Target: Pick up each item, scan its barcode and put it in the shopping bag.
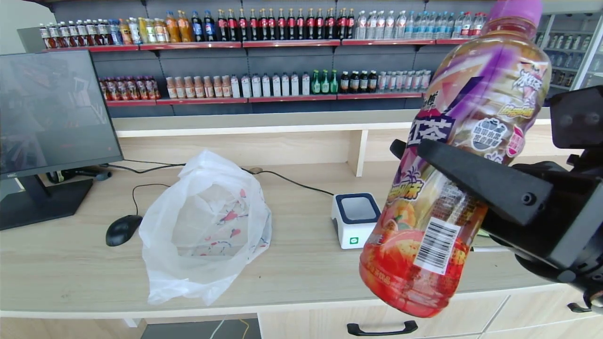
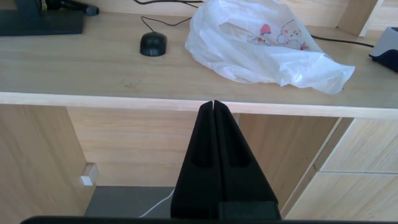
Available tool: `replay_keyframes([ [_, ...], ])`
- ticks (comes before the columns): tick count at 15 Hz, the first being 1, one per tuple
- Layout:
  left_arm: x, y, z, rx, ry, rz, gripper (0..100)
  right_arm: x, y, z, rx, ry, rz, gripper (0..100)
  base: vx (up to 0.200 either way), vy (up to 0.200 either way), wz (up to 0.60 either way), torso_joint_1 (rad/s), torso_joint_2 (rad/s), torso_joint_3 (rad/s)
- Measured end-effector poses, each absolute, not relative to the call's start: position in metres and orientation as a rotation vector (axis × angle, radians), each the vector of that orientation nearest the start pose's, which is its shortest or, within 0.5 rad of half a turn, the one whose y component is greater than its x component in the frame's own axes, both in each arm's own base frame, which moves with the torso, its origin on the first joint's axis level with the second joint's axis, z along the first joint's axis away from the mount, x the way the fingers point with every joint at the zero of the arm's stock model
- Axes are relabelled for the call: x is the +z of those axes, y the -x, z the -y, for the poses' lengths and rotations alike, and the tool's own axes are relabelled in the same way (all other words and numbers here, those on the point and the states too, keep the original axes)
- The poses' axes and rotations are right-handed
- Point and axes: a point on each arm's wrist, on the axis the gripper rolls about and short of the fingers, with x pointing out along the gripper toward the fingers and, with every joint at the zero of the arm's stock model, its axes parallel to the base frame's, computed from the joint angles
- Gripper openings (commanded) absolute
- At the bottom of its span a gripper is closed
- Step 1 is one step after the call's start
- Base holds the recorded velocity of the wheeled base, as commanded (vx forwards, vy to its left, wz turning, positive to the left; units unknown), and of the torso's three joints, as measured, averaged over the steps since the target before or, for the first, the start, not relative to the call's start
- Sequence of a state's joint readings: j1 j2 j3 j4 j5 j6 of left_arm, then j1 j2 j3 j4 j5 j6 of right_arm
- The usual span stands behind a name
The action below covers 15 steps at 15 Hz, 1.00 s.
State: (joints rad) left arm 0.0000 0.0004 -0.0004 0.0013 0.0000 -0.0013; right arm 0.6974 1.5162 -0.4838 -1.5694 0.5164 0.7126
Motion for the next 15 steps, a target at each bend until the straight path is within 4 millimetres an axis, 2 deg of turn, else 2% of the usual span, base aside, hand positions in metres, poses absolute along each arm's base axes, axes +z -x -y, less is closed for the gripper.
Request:
replay_keyframes([
  [15, 0.0756, 0.0228, 0.0, 0.0, 0.001, -0.001, 0, 0.2383, -0.1677, -0.1587, 1.377, -0.638, 0.109, 0, 0.0, 0.0, 0.0, 0.0, 0.0, 0.0],
])
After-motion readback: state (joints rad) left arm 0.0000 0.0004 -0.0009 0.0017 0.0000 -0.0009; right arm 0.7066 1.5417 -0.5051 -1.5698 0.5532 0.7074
